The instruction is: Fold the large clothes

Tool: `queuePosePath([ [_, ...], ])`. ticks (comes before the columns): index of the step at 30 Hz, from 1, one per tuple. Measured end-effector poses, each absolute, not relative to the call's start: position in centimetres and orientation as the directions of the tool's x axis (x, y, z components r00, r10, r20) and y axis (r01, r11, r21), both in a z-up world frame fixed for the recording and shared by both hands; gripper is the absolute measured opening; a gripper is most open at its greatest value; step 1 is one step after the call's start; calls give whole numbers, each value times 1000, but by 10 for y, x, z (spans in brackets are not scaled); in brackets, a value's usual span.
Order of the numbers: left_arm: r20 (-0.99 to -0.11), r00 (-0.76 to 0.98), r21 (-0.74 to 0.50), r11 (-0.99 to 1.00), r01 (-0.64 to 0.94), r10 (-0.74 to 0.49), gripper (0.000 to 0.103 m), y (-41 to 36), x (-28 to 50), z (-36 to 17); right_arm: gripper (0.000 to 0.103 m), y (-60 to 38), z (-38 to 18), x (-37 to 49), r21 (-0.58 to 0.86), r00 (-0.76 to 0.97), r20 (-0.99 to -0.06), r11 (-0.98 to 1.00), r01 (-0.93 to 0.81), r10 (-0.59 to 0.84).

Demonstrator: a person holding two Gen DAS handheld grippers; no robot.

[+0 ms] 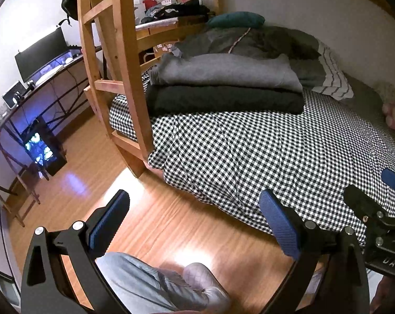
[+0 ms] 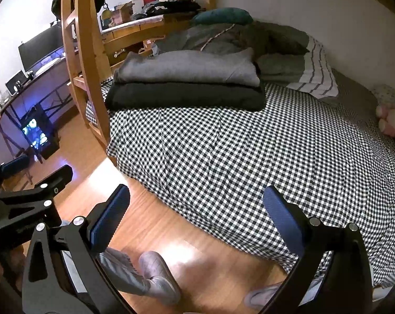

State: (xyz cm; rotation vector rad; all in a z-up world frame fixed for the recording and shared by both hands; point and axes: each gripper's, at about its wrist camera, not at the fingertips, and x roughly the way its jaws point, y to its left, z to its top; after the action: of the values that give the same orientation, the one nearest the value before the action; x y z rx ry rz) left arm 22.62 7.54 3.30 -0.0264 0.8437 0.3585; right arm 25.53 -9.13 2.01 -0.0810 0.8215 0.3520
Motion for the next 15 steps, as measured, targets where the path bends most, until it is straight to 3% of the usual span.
queuePosePath([
  [15,-742,590,147,936,-320,318,97,73,230,28,100,-93,18,255,63,633,-726,942,-330,270],
])
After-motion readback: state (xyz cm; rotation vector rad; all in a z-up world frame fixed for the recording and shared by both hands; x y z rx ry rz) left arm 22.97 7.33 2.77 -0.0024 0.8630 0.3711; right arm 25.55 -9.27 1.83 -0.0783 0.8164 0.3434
